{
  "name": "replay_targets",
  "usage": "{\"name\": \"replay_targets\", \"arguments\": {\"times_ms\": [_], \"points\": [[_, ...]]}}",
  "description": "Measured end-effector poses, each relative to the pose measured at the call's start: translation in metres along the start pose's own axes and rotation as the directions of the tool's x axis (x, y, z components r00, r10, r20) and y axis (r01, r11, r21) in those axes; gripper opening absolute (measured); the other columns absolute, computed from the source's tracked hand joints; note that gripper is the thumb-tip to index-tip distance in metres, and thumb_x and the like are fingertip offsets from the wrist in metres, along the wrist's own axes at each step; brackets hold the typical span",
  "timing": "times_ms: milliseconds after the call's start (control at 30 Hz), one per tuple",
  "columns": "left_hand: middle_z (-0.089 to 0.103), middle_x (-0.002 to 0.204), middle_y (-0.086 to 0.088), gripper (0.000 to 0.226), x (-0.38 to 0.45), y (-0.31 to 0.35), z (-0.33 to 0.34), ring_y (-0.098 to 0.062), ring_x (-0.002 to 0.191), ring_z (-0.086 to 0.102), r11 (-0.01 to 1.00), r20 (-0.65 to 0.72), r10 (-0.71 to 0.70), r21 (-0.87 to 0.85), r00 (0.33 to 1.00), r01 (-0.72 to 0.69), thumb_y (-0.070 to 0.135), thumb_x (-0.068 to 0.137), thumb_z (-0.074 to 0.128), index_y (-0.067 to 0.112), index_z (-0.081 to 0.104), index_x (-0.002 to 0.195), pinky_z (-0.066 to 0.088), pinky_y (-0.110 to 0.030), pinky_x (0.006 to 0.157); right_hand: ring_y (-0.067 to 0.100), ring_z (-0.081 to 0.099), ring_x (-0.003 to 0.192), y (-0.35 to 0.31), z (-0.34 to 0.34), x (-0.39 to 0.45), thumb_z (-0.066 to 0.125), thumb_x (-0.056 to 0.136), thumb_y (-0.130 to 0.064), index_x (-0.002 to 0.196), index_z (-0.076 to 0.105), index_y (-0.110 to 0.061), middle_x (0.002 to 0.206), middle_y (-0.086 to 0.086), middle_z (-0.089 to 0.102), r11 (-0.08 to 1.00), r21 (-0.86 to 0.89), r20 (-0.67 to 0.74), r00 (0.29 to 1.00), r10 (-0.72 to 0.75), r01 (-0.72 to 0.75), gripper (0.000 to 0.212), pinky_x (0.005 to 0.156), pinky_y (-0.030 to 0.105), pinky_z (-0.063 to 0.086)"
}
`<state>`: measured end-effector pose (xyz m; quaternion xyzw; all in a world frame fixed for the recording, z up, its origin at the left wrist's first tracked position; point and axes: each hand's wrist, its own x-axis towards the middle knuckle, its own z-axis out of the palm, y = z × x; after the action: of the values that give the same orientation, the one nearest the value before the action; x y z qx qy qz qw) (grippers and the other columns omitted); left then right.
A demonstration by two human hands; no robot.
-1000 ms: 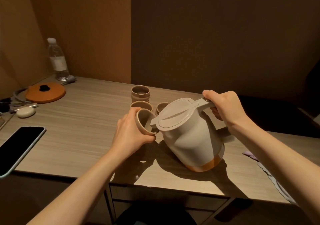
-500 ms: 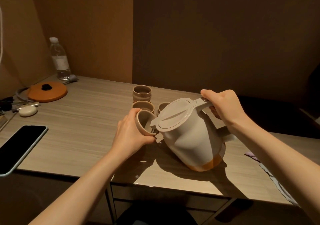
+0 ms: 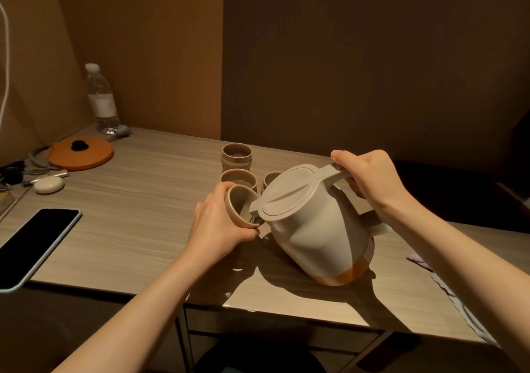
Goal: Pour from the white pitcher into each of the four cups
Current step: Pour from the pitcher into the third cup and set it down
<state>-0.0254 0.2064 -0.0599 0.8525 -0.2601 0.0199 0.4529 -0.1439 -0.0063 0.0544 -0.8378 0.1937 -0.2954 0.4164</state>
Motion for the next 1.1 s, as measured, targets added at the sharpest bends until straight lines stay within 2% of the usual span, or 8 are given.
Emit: {"name": "replay_targets", "arguments": {"times_ms": [67, 233, 400, 533, 700, 900, 1100], "points": [[0.056, 0.122, 0.009, 0.091, 0.0000, -0.0005, -0.0001, -0.020, 0.119, 0.047, 1.000, 0.002, -0.003, -0.001, 1.000, 0.003, 0.033, 0.049, 0.092, 0.036, 0.040, 0.124, 0.044, -0.034, 0.089, 0.011, 0.036, 0.039, -0.0002, 0.0000, 0.0001, 0.061, 0.089, -0.035, 0.049, 0.055, 0.002, 0.044, 0.006, 0.040, 1.000, -0.006, 0.001, 1.000, -0.006, 0.006, 0.054, 0.056, 0.032, 0.035], [0.056, 0.123, 0.009, 0.091, -0.0009, -0.0006, 0.0005, -0.020, 0.120, 0.047, 1.000, -0.002, -0.011, -0.001, 1.000, 0.011, 0.033, 0.050, 0.092, 0.035, 0.040, 0.124, 0.044, -0.034, 0.089, 0.016, 0.036, 0.043, -0.0004, 0.0008, 0.0007, 0.062, 0.086, -0.038, 0.058, 0.056, 0.015, 0.048, 0.011, 0.041, 1.000, -0.019, 0.007, 1.000, -0.011, 0.011, 0.060, 0.058, 0.033, 0.035], [0.056, 0.123, 0.009, 0.091, -0.0023, -0.0008, 0.0003, -0.021, 0.119, 0.048, 1.000, 0.001, -0.016, -0.017, 1.000, 0.016, 0.034, 0.049, 0.092, 0.036, 0.040, 0.124, 0.046, -0.036, 0.090, 0.018, 0.036, 0.044, -0.0005, 0.0009, 0.0007, 0.062, 0.087, -0.039, 0.059, 0.054, 0.016, 0.050, 0.012, 0.041, 1.000, -0.017, 0.011, 1.000, -0.011, 0.011, 0.062, 0.059, 0.034, 0.035], [0.056, 0.121, 0.009, 0.090, -0.0028, -0.0005, 0.0002, -0.021, 0.117, 0.050, 0.999, 0.001, -0.020, -0.031, 1.000, 0.020, 0.035, 0.048, 0.091, 0.037, 0.040, 0.122, 0.050, -0.042, 0.092, 0.018, 0.037, 0.045, -0.0009, 0.0005, 0.0005, 0.062, 0.087, -0.039, 0.055, 0.056, 0.011, 0.050, 0.013, 0.042, 1.000, -0.021, 0.018, 1.000, -0.017, 0.017, 0.059, 0.059, 0.035, 0.036], [0.058, 0.120, 0.008, 0.090, -0.0049, 0.0013, -0.0004, -0.021, 0.116, 0.052, 0.998, 0.007, -0.023, -0.063, 1.000, 0.024, 0.034, 0.049, 0.092, 0.033, 0.042, 0.123, 0.049, -0.047, 0.094, 0.017, 0.037, 0.046, 0.0005, 0.0012, 0.0013, 0.061, 0.087, -0.039, 0.060, 0.058, 0.015, 0.050, 0.012, 0.043, 0.999, -0.032, 0.011, 1.000, -0.011, 0.011, 0.060, 0.060, 0.035, 0.036], [0.059, 0.118, 0.009, 0.091, -0.0062, 0.0009, 0.0004, -0.021, 0.115, 0.053, 0.996, -0.004, -0.040, -0.086, 0.999, 0.040, 0.035, 0.046, 0.092, 0.034, 0.043, 0.122, 0.049, -0.046, 0.094, 0.016, 0.034, 0.043, 0.0014, 0.0008, 0.0013, 0.060, 0.077, -0.050, 0.059, 0.051, 0.016, 0.050, 0.012, 0.040, 1.000, -0.027, 0.020, 1.000, -0.007, 0.007, 0.070, 0.058, 0.035, 0.034], [0.058, 0.113, 0.012, 0.088, -0.0073, 0.0017, 0.0003, -0.017, 0.111, 0.054, 0.994, -0.010, -0.036, -0.107, 0.999, 0.035, 0.033, 0.047, 0.092, 0.035, 0.043, 0.119, 0.048, -0.045, 0.094, 0.016, 0.036, 0.043, -0.0002, 0.0011, 0.0003, 0.061, 0.086, -0.040, 0.057, 0.055, 0.014, 0.049, 0.012, 0.041, 0.999, -0.029, 0.018, 1.000, -0.021, 0.021, 0.062, 0.058, 0.033, 0.036]]}}
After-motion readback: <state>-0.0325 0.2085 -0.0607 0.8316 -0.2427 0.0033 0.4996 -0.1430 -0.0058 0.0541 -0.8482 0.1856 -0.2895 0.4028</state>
